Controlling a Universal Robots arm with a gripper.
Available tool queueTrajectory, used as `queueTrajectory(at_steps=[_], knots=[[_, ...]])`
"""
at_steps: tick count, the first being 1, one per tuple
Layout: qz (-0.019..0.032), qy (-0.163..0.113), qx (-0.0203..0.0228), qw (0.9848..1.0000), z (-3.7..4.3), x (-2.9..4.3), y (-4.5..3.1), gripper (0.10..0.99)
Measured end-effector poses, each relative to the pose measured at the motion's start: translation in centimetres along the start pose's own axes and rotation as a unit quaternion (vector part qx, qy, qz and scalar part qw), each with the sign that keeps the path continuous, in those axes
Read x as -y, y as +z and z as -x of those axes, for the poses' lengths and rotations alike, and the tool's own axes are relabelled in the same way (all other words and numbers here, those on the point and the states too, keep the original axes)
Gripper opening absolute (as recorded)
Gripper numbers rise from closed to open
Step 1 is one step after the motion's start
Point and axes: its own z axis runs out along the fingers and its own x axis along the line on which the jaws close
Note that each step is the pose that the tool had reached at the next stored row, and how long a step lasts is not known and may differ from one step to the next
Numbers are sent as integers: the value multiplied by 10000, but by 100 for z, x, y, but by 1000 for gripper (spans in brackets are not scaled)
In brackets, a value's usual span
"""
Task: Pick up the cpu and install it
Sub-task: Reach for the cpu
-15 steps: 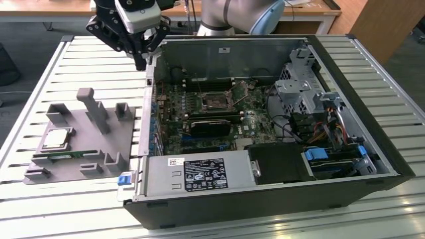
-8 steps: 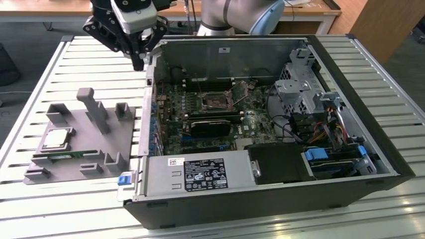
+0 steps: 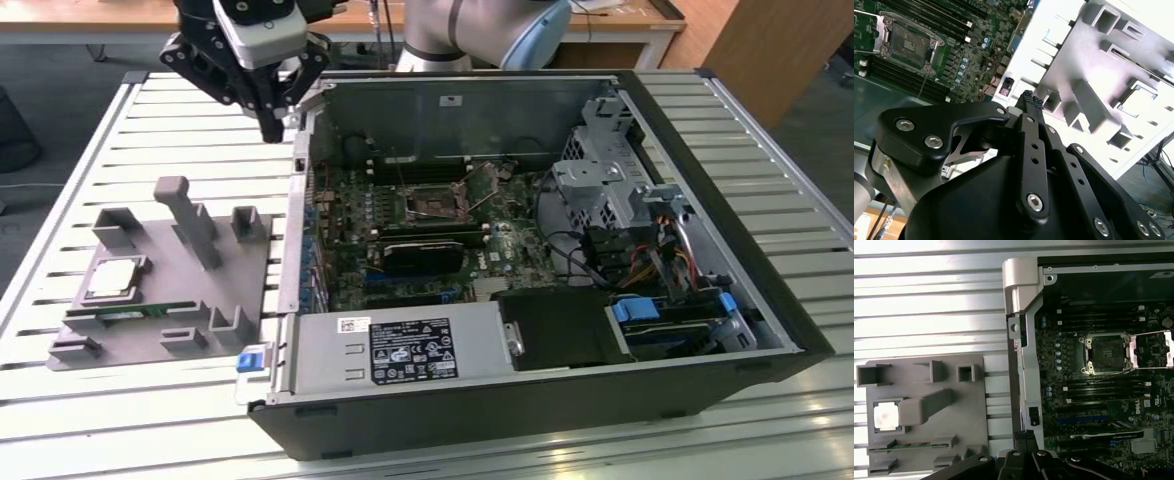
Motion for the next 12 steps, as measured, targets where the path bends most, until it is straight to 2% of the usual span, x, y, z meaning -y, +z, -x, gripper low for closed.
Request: queueTrajectory(at_steps=[12], knots=[[0,0,0,10000,-122,9,5,106]])
